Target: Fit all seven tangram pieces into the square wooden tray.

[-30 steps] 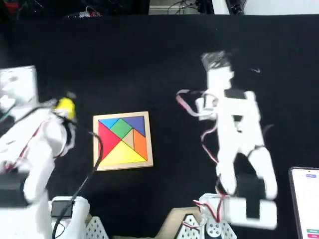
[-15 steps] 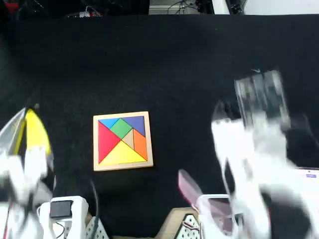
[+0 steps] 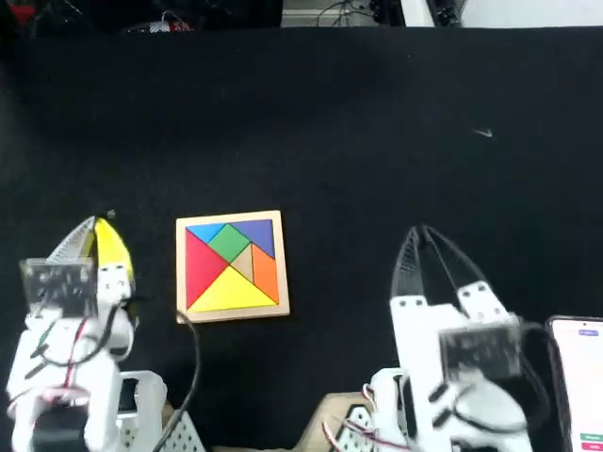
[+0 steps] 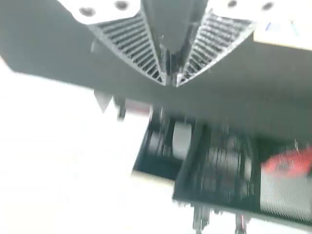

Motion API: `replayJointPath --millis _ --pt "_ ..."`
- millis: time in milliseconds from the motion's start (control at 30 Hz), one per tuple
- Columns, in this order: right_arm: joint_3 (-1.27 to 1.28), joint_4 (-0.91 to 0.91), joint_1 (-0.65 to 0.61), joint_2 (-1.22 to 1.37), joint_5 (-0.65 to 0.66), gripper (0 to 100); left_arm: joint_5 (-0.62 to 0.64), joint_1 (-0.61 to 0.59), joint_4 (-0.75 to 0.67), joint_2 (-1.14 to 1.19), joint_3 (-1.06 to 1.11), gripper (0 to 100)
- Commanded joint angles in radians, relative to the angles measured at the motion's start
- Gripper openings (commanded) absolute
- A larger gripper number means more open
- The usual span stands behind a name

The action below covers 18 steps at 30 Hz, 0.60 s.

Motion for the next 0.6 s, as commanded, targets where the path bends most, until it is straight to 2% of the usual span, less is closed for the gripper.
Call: replayJointPath --millis 0,167,267,433,567 --pt "0.108 -0.101 -0.009 -0.076 0.011 1.1 0.117 -0.004 -0.130 -0.008 0.211 3" --pt "0.318 -0.273 -0.011 -0.091 0.011 1.2 0.186 -0.005 -0.296 -0.006 0.493 3" --pt "0.510 -0.419 -0.011 -0.091 0.006 1.2 0.155 -0.008 -0.338 -0.006 0.599 3" --pt "0.823 -0.586 -0.011 -0.081 0.003 1.2 0.051 -0.038 -0.184 -0.005 0.604 3" --pt "0.816 -0.460 -0.015 -0.079 0.003 1.2 0.049 -0.039 -0.011 -0.005 0.604 3"
